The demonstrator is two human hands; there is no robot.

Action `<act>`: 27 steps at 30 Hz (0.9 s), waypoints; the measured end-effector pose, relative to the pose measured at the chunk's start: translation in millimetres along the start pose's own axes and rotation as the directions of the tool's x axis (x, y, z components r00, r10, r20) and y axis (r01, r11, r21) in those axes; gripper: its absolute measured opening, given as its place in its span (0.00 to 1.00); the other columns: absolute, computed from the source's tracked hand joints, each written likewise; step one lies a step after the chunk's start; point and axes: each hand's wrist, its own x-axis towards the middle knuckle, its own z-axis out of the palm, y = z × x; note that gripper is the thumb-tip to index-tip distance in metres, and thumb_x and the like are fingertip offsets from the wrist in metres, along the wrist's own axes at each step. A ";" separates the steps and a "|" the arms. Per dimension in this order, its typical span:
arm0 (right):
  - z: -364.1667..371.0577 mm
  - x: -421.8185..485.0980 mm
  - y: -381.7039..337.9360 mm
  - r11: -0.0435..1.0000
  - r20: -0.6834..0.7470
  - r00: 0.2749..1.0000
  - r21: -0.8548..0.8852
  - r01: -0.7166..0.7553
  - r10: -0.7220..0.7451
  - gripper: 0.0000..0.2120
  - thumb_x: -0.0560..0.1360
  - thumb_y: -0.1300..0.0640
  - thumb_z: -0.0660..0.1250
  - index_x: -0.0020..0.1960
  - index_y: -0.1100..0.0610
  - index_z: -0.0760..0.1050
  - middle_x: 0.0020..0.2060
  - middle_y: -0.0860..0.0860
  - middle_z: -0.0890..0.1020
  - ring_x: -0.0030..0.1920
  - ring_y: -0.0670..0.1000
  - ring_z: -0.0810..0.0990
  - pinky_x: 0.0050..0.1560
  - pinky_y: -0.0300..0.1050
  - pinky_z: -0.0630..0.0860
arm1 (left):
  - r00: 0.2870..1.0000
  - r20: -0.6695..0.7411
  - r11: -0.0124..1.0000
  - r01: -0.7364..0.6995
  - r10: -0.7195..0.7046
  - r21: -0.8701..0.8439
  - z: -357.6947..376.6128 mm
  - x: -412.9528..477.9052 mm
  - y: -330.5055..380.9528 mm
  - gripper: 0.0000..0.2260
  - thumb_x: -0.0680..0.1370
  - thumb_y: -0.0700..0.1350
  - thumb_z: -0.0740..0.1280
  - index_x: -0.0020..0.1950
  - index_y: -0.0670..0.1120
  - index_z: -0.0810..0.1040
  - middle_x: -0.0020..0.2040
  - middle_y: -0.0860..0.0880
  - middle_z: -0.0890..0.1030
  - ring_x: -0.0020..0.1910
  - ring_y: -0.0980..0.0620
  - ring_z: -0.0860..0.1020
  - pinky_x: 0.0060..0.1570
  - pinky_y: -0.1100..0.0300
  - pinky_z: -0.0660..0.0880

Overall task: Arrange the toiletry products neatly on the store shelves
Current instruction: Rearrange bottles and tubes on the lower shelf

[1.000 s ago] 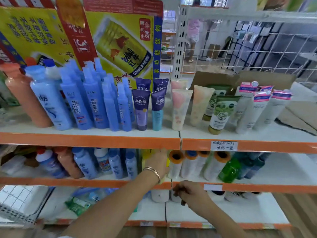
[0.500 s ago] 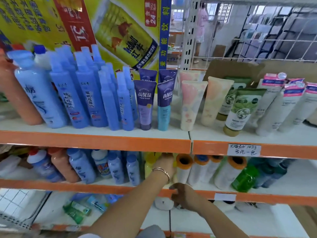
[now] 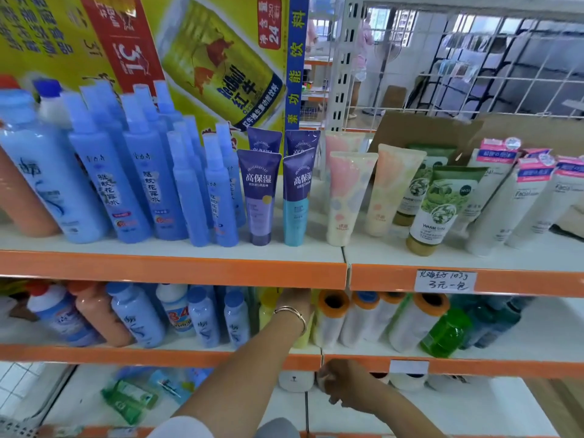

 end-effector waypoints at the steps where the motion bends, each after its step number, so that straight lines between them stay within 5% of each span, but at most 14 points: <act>1: -0.5 -0.8 -0.7 0.998 0.021 1.000 0.056 -0.021 0.020 0.04 0.69 0.54 0.61 0.44 0.51 0.70 0.38 0.51 0.76 0.32 0.44 0.73 0.34 0.35 0.70 | 1.000 0.001 1.000 0.006 -0.006 -0.011 0.0 -1.6 0.1 0.15 0.78 0.45 0.63 0.63 0.41 0.71 0.64 0.40 0.75 0.63 0.40 0.73 0.60 0.51 0.71; 7: -2.5 -16.0 -9.5 0.992 0.040 0.997 0.104 -0.072 0.068 0.08 0.76 0.59 0.60 0.55 0.56 0.71 0.41 0.52 0.77 0.32 0.44 0.74 0.31 0.35 0.68 | 0.998 -0.062 1.000 0.017 -0.017 -0.001 -9.6 -33.7 -1.1 0.19 0.76 0.44 0.64 0.66 0.43 0.67 0.66 0.41 0.71 0.63 0.41 0.72 0.59 0.49 0.73; 11: 0.0 -34.1 -25.3 0.992 0.067 0.994 0.089 -0.088 0.082 0.08 0.75 0.60 0.61 0.54 0.57 0.72 0.38 0.51 0.76 0.31 0.45 0.73 0.29 0.35 0.66 | 0.999 0.052 0.998 0.001 0.002 -0.058 -17.1 -69.7 -16.2 0.22 0.75 0.40 0.63 0.69 0.43 0.66 0.67 0.39 0.68 0.65 0.39 0.70 0.64 0.47 0.72; 16: 7.8 -61.2 -57.6 0.998 0.139 0.990 -0.053 0.025 -0.017 0.17 0.75 0.60 0.60 0.60 0.70 0.71 0.45 0.65 0.74 0.41 0.58 0.72 0.37 0.42 0.61 | 0.973 0.147 0.976 0.192 -0.177 -0.100 -31.8 -126.8 -59.0 0.18 0.75 0.39 0.64 0.65 0.41 0.70 0.64 0.40 0.73 0.63 0.41 0.73 0.62 0.52 0.71; 18: 13.9 -70.9 -74.2 0.996 0.147 0.988 -0.067 0.056 -0.045 0.10 0.74 0.62 0.59 0.47 0.68 0.73 0.42 0.68 0.73 0.36 0.57 0.68 0.42 0.43 0.57 | 0.956 0.138 0.952 0.276 -0.259 -0.129 -38.3 -147.7 -82.6 0.14 0.75 0.38 0.63 0.61 0.41 0.73 0.62 0.41 0.76 0.60 0.42 0.75 0.59 0.53 0.73; 20: 20.7 -75.3 -87.4 0.990 0.135 0.985 -0.082 0.118 -0.106 0.11 0.74 0.62 0.59 0.34 0.57 0.65 0.33 0.55 0.66 0.32 0.50 0.61 0.43 0.44 0.57 | 0.931 0.138 0.913 0.360 -0.339 -0.190 -42.7 -167.6 -103.9 0.13 0.76 0.38 0.62 0.60 0.41 0.74 0.60 0.42 0.77 0.59 0.42 0.76 0.58 0.54 0.74; 23: 31.1 -76.2 -107.4 0.978 0.157 0.976 -0.122 0.170 -0.150 0.04 0.75 0.61 0.60 0.44 0.62 0.70 0.40 0.61 0.70 0.40 0.55 0.72 0.44 0.45 0.66 | 0.898 0.104 0.845 0.438 -0.428 -0.305 -44.6 -188.7 -131.8 0.12 0.74 0.39 0.63 0.58 0.44 0.73 0.56 0.43 0.77 0.55 0.45 0.78 0.52 0.59 0.74; 25: 38.7 -68.7 -118.8 0.975 0.163 0.972 -0.116 0.187 -0.167 0.09 0.76 0.61 0.60 0.55 0.63 0.71 0.47 0.55 0.75 0.46 0.53 0.76 0.49 0.44 0.70 | 0.886 0.096 0.804 0.454 -0.455 -0.383 -46.5 -195.5 -144.5 0.16 0.74 0.39 0.64 0.62 0.42 0.72 0.59 0.43 0.76 0.52 0.48 0.75 0.54 0.58 0.74; 27: 46.7 -57.1 -134.7 0.975 0.144 0.975 -0.114 0.189 -0.172 0.17 0.76 0.61 0.60 0.64 0.62 0.69 0.54 0.51 0.73 0.47 0.51 0.77 0.43 0.41 0.69 | 0.878 0.080 0.783 0.459 -0.472 -0.420 -49.8 -197.5 -157.9 0.18 0.74 0.39 0.65 0.64 0.41 0.72 0.63 0.41 0.76 0.50 0.51 0.71 0.60 0.56 0.72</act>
